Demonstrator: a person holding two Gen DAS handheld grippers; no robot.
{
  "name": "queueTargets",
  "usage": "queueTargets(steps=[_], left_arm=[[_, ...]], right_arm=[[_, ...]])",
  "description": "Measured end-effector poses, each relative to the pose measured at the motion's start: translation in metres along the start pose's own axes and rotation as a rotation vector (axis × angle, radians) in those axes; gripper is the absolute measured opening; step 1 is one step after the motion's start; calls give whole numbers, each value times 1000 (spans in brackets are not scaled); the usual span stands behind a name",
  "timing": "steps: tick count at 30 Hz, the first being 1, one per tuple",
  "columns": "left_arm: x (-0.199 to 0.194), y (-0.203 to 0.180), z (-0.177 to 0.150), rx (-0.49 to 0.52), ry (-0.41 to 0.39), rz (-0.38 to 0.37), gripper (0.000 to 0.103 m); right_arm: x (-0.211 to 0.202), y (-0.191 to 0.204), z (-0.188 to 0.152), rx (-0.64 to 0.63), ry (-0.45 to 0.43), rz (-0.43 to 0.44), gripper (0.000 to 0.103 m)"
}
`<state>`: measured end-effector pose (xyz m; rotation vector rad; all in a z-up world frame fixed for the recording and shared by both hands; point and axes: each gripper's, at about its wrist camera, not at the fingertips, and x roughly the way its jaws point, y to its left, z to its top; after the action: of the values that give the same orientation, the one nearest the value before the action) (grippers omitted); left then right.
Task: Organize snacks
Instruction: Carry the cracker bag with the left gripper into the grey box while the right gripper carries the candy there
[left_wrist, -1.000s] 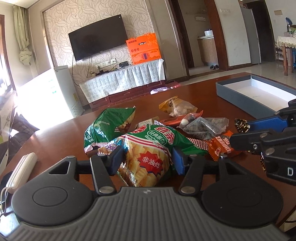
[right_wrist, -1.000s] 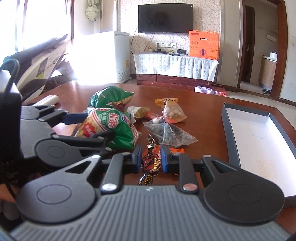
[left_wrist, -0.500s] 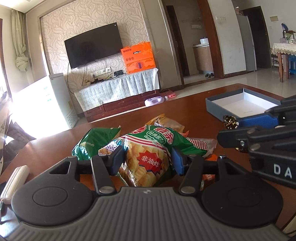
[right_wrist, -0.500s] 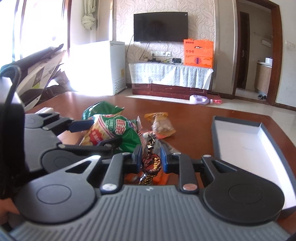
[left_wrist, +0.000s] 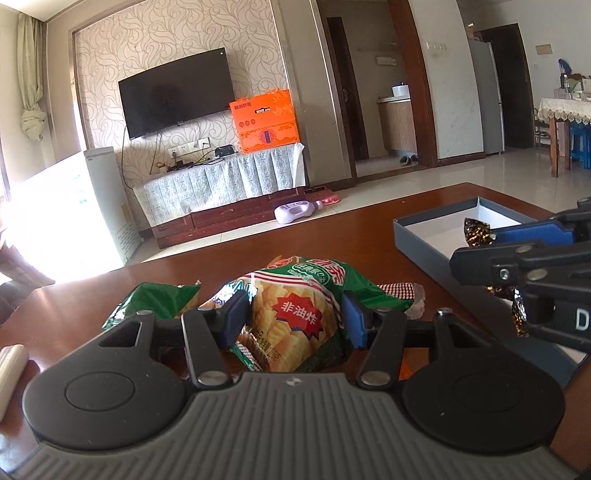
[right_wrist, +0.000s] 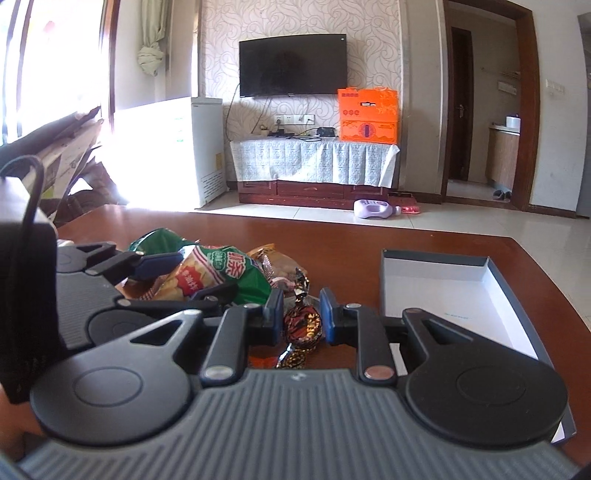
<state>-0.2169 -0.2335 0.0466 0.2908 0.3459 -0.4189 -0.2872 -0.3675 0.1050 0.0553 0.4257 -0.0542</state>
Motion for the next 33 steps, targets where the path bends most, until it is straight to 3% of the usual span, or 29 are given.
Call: queueTargets(steps=[16, 33], left_arm=[[4, -52, 38, 27, -62, -78, 60], [24, -112, 63, 42, -93, -171, 60]], right_arm=[[-27, -27, 0, 43, -60, -71, 24], [-46, -75, -12, 112, -64, -188, 24]])
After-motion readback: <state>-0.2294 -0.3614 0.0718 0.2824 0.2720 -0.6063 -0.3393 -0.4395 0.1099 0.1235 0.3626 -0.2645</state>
